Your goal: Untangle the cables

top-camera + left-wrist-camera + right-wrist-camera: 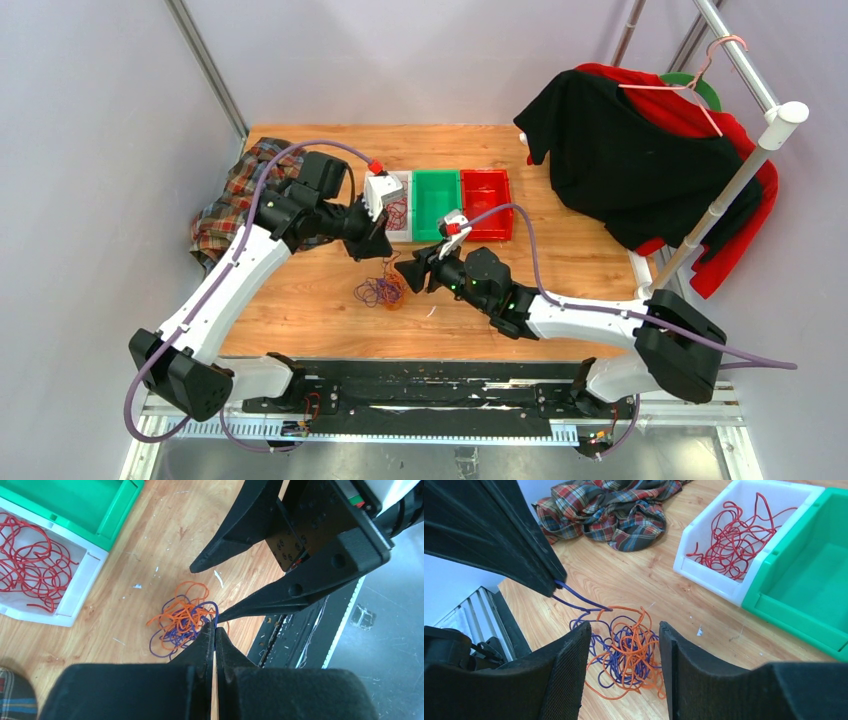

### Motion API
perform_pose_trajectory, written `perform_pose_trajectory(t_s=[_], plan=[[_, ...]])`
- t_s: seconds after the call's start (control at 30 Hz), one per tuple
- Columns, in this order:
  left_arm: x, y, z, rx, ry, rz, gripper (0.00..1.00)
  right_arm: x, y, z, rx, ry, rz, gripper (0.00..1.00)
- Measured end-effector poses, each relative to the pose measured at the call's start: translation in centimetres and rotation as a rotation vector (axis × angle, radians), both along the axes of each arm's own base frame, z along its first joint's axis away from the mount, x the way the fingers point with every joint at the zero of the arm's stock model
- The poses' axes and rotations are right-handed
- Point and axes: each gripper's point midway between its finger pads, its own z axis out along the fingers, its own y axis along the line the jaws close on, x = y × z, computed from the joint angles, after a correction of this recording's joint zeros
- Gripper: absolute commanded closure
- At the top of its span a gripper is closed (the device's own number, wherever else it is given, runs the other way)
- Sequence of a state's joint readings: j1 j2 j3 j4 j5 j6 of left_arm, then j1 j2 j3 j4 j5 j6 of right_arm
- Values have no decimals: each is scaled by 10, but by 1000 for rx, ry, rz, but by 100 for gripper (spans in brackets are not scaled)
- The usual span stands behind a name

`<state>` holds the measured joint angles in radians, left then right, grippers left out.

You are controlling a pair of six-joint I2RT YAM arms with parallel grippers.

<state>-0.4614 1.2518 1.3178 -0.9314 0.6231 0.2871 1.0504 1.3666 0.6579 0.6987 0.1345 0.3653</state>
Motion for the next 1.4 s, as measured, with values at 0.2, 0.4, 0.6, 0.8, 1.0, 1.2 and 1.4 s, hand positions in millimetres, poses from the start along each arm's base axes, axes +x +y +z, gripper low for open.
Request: perform_pose_trajectory(t_s=[0.2,0.4,0.6,0.8,1.0,1.2,1.4], plan=[[-3,-3,-1,5,-1,-15,99,-1,1,11,24,-28,7,46],[-7,-6,-1,6,0,-29,99,6,0,19,47,-57,-29,45],[-10,-10,-1,10,-1,-40,99,11,5,19,69,-72,-39,44],[-12,-14,7,-2,-9,-49,99,22,10,5,38,-60,-80,43],[-14,-18,23,-27,-22,-50,99,33,20,-16,5,-49,-101,42],[-15,-22,57,-70,-71,-52,100,40,24,-61,-69,-7,-126,47],[-9,-22,110,-117,-193,-45,100,36,3,-106,-140,47,-175,53]])
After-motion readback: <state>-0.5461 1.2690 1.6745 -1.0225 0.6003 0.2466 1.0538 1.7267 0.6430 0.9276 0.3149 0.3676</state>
